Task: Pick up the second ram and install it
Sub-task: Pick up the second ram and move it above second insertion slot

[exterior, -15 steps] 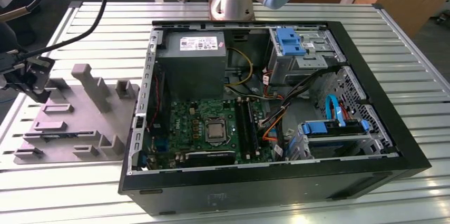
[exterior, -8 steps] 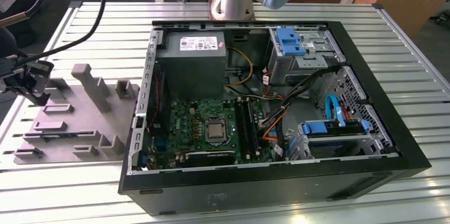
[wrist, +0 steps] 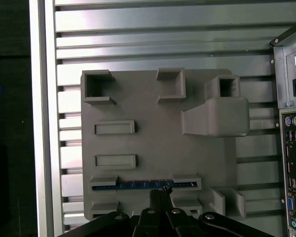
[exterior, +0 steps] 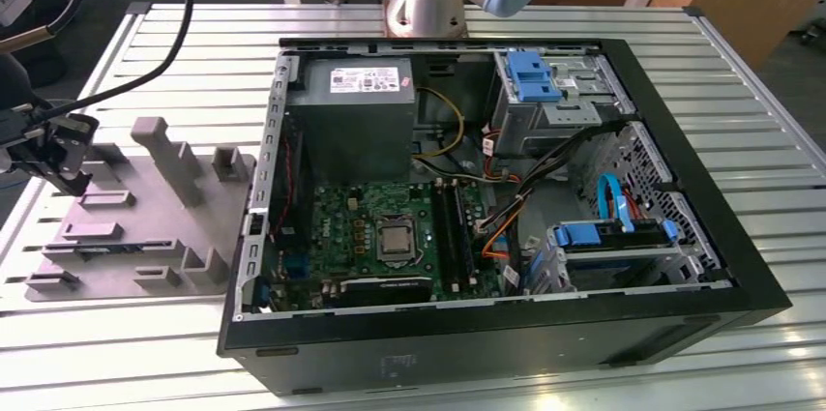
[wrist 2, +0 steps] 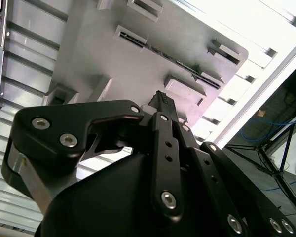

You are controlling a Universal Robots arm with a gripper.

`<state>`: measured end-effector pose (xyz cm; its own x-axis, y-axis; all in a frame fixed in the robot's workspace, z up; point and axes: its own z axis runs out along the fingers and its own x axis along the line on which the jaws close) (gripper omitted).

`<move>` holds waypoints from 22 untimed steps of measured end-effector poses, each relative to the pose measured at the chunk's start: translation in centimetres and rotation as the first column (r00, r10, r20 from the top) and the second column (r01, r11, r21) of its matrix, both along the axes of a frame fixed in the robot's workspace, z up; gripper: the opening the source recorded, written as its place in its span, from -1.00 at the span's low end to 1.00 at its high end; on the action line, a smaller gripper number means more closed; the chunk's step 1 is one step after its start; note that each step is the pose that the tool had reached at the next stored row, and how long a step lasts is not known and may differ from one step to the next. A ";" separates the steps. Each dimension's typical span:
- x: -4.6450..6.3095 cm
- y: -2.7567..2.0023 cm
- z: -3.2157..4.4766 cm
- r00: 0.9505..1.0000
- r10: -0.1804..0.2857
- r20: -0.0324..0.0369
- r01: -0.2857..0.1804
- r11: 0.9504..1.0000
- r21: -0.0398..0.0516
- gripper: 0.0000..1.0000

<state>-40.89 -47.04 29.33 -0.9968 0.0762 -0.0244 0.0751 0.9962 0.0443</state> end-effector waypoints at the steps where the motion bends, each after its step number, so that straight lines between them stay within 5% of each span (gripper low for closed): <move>1: 0.0 0.00 0.00 1.000 0.000 0.000 0.000 1.000 0.000 -0.79; 14: 0.0 0.00 -0.10 0.999 0.040 0.000 -0.040 0.999 0.000 -0.79; 18: 0.0 0.00 -0.19 0.994 0.110 0.000 -0.110 0.994 0.000 -0.79; 22: 0.0 0.00 -0.30 0.983 0.183 0.000 -0.183 0.983 0.000 -0.79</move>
